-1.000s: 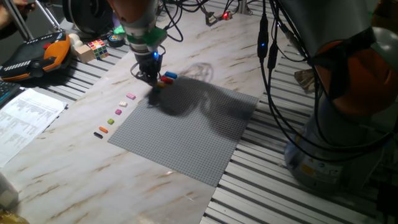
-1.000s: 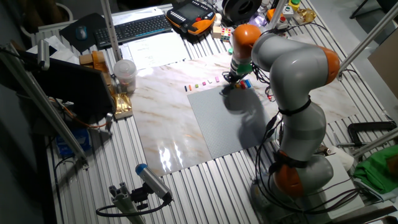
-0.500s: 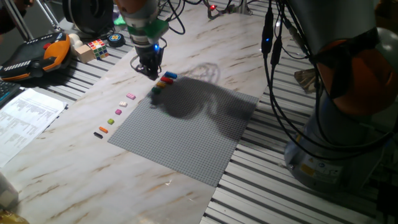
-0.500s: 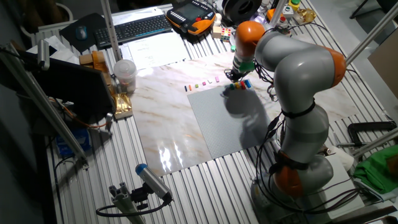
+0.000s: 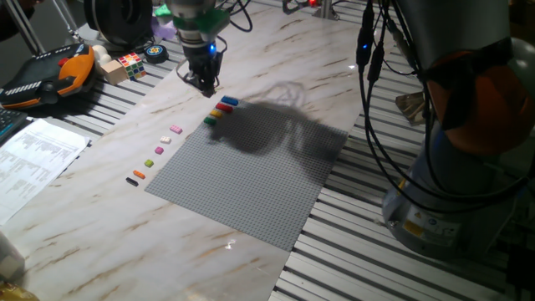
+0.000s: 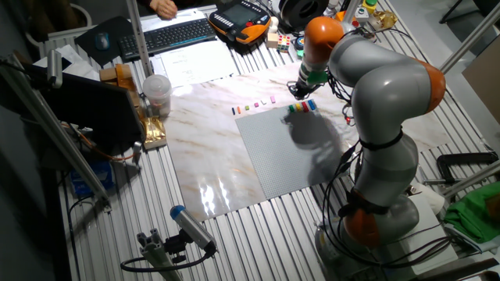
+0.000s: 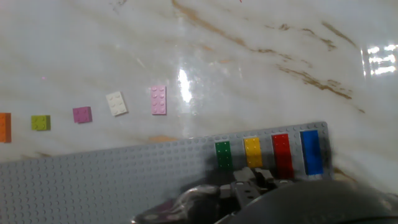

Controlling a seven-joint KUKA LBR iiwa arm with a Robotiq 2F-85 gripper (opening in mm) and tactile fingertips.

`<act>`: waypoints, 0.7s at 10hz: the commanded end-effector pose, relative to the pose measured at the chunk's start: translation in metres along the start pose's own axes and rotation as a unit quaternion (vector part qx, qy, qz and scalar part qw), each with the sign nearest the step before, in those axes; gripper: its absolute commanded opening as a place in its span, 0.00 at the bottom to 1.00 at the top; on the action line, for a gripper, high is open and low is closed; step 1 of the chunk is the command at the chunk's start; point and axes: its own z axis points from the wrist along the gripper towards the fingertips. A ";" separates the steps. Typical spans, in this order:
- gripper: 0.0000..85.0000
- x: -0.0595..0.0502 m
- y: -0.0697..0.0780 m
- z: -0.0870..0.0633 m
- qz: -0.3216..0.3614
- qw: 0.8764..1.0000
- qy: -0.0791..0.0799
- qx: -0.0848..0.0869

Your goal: Build with small Lego blocks

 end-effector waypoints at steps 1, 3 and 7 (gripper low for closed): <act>0.01 0.001 0.003 -0.002 0.000 1.000 -0.003 0.005; 0.01 0.001 0.008 -0.003 0.001 1.000 0.001 0.004; 0.01 0.005 0.012 -0.007 -0.010 1.000 0.003 0.007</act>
